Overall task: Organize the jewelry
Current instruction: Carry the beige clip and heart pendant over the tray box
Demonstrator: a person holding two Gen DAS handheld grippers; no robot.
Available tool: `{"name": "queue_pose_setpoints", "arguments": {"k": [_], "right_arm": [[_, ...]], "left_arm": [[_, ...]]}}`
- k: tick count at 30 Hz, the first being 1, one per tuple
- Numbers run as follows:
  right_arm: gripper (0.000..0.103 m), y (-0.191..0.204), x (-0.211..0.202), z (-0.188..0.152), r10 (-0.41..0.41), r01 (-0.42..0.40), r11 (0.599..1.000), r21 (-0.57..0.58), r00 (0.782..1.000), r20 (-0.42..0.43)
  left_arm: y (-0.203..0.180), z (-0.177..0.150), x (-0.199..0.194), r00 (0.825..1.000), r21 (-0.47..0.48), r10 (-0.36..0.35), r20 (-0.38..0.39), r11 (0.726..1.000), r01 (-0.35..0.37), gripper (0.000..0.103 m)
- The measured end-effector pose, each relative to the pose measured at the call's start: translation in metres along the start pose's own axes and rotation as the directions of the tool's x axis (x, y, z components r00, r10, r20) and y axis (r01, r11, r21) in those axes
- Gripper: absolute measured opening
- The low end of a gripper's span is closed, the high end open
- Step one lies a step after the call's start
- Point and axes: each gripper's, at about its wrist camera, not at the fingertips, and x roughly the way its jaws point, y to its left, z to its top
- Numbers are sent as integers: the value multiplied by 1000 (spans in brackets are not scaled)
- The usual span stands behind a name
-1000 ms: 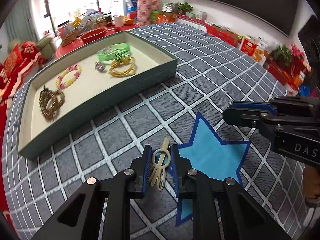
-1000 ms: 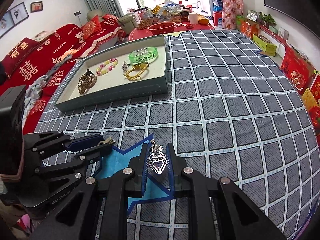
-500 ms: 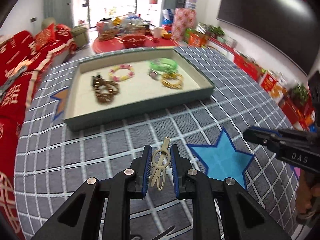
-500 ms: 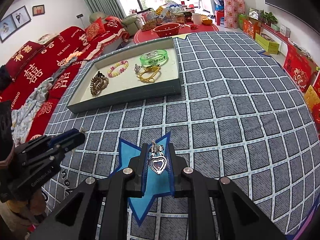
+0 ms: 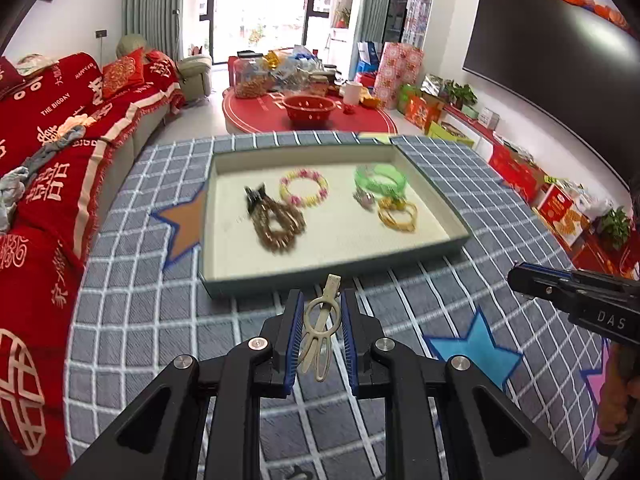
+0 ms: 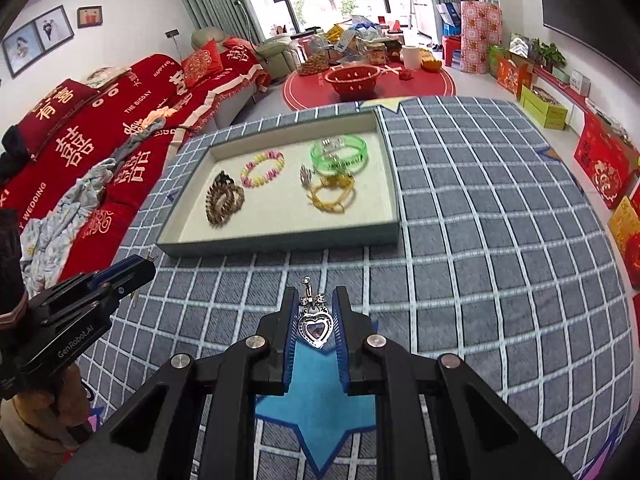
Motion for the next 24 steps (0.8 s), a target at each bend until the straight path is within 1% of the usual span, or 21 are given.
{"name": "queue_pose_setpoints", "arguments": {"k": [7,14,18,20,24], "right_arm": [[19,9,7,41,18,-18,1000,-11,1000,17],[19,9,26,79,18,-18,1000,-8,1000,19],[19,4,42,95,12,-12,1000,-2,1000,8],[18,-1,50,100,13,-13,1000,13,1000,2],[18,-11,71,110,23,-22,998,54,1000,-17]], "left_arm": [[10,31,6,1000,-11,12,23,1000,-12,32],[12,63,23,1000,-32,9,21,999,-8,32],[11,82,42,1000,-49,3,4,999,-3,32],[7,88,54,1000,-40,15,-3,999,-15,32],[0,94,81,1000,-18,16,-25,1000,-17,32]]}}
